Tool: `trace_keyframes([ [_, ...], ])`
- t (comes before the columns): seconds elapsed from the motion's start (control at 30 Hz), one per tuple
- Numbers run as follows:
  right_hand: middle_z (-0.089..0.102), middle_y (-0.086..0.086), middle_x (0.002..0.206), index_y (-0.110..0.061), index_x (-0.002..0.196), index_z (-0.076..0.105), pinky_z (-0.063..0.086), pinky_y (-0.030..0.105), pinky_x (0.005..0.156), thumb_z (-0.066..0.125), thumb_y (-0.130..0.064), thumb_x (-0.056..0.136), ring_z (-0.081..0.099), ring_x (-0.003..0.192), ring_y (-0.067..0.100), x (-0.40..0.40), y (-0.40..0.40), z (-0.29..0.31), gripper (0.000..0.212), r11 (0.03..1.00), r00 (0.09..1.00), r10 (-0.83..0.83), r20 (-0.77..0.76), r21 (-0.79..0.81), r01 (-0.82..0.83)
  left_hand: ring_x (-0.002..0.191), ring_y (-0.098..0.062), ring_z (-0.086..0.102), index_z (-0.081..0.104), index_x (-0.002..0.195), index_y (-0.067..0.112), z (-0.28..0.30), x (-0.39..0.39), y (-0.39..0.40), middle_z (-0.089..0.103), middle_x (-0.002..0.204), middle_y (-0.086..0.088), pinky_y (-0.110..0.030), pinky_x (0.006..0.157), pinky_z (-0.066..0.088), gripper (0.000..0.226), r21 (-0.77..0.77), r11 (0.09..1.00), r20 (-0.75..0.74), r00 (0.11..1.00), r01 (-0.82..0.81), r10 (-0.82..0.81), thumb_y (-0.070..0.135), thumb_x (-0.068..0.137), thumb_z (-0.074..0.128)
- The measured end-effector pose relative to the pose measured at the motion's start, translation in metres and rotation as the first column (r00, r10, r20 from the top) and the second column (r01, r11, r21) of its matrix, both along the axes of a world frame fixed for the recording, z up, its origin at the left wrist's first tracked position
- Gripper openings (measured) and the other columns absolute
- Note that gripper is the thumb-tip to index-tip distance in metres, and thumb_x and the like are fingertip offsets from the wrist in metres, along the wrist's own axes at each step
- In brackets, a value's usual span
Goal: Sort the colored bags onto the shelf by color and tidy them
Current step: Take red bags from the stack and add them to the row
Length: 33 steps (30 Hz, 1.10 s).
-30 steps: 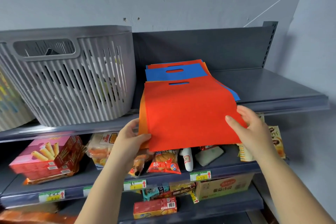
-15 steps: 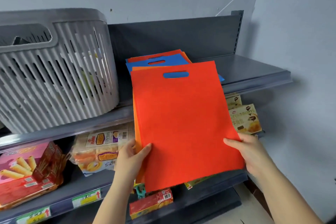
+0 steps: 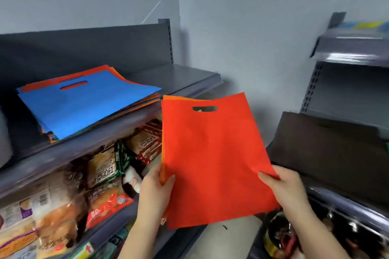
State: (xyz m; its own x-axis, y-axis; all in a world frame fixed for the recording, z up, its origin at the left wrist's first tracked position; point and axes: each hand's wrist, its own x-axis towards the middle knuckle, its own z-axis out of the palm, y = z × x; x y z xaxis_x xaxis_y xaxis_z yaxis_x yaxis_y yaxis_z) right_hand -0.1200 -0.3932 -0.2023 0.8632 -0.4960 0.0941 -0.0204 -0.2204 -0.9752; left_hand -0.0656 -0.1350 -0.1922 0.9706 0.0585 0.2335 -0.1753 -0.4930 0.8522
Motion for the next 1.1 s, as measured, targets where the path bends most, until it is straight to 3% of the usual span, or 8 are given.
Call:
trace_keyframes([
  [0.1, 0.072, -0.010, 0.070, -0.040, 0.066, 0.074, 0.049, 0.039, 0.073, 0.066, -0.002, 0.084, 0.064, 0.073, 0.020, -0.033, -0.023, -0.001, 0.043, 0.995, 0.994, -0.103, 0.029, 0.016, 0.102, 0.087, -0.011, 0.055, 0.062, 0.111, 0.013, -0.005, -0.004, -0.030, 0.060, 0.083, 0.012, -0.019, 0.065, 0.031, 0.029, -0.036, 0.996, 0.004, 0.997, 0.078, -0.078, 0.000, 0.084, 0.064],
  [0.27, 0.073, -0.008, 0.074, -0.028, 0.072, 0.072, 0.050, 0.035, 0.069, 0.065, -0.004, 0.085, 0.066, 0.070, 0.016, -0.104, -0.055, -0.001, 0.029, 0.952, 0.956, -0.293, 0.031, 0.107, 0.288, 0.091, -0.019, 0.063, 0.062, 0.116, 0.015, -0.009, -0.028, -0.080, 0.069, 0.097, -0.001, -0.027, 0.075, 0.042, 0.029, -0.162, 0.957, -0.078, 0.963, 0.242, -0.257, 0.004, 0.090, 0.058],
  [0.37, 0.075, 0.000, 0.083, -0.020, 0.089, 0.072, 0.052, 0.036, 0.072, 0.062, -0.006, 0.088, 0.069, 0.075, 0.020, -0.152, -0.069, 0.000, 0.018, 0.899, 0.920, -0.390, 0.025, 0.224, 0.375, 0.071, 0.000, 0.057, 0.063, 0.093, 0.029, -0.006, -0.049, -0.107, 0.067, 0.072, 0.017, -0.010, 0.064, 0.042, 0.028, -0.242, 0.900, -0.118, 0.910, 0.362, -0.398, 0.002, 0.090, 0.057],
  [0.5, 0.074, 0.007, 0.083, -0.015, 0.091, 0.072, 0.054, 0.035, 0.068, 0.060, -0.006, 0.089, 0.069, 0.071, 0.025, -0.215, -0.082, -0.004, 0.015, 0.831, 0.863, -0.505, 0.012, 0.276, 0.483, 0.069, -0.019, 0.058, 0.070, 0.066, 0.046, -0.006, -0.081, -0.140, 0.067, 0.063, 0.004, -0.034, 0.071, 0.042, 0.032, -0.371, 0.838, -0.244, 0.829, 0.400, -0.504, 0.020, 0.081, 0.061],
  [0.6, 0.074, 0.006, 0.081, -0.014, 0.093, 0.072, 0.053, 0.030, 0.065, 0.060, -0.005, 0.089, 0.068, 0.070, 0.021, -0.258, -0.087, -0.006, 0.015, 0.776, 0.819, -0.574, 0.002, 0.318, 0.544, 0.066, -0.018, 0.056, 0.073, 0.085, 0.046, -0.009, -0.107, -0.164, 0.067, 0.060, 0.005, -0.033, 0.069, 0.043, 0.028, -0.401, 0.795, -0.241, 0.785, 0.455, -0.571, 0.026, 0.073, 0.057],
  [0.73, 0.074, 0.007, 0.079, -0.011, 0.089, 0.071, 0.055, 0.031, 0.067, 0.059, 0.000, 0.087, 0.066, 0.069, 0.018, -0.310, -0.093, -0.007, 0.017, 0.705, 0.746, -0.665, 0.018, 0.346, 0.620, 0.047, 0.004, 0.051, 0.067, 0.104, 0.019, -0.014, -0.140, -0.195, 0.062, 0.050, 0.011, -0.010, 0.050, 0.039, 0.030, -0.433, 0.706, -0.213, 0.697, 0.561, -0.684, -0.004, 0.092, 0.051],
  [1.03, 0.072, 0.010, 0.075, -0.006, 0.089, 0.070, 0.051, 0.023, 0.048, 0.058, -0.002, 0.088, 0.065, 0.059, 0.014, -0.401, -0.113, -0.007, 0.012, 0.519, 0.572, -0.820, 0.018, 0.445, 0.730, 0.086, -0.004, 0.064, 0.068, 0.103, 0.028, -0.009, -0.196, -0.276, 0.073, 0.086, 0.015, -0.023, 0.078, 0.048, 0.030, -0.474, 0.506, -0.143, 0.504, 0.721, -0.852, 0.004, 0.094, 0.052],
  [1.1, 0.071, 0.010, 0.072, 0.000, 0.089, 0.069, 0.050, 0.022, 0.047, 0.057, -0.001, 0.089, 0.064, 0.057, 0.013, -0.416, -0.120, -0.006, 0.012, 0.479, 0.525, -0.851, 0.023, 0.444, 0.757, 0.088, -0.005, 0.067, 0.068, 0.106, 0.032, -0.008, -0.205, -0.299, 0.073, 0.091, 0.014, -0.021, 0.075, 0.050, 0.029, -0.466, 0.439, -0.112, 0.441, 0.768, -0.891, 0.011, 0.095, 0.051],
])
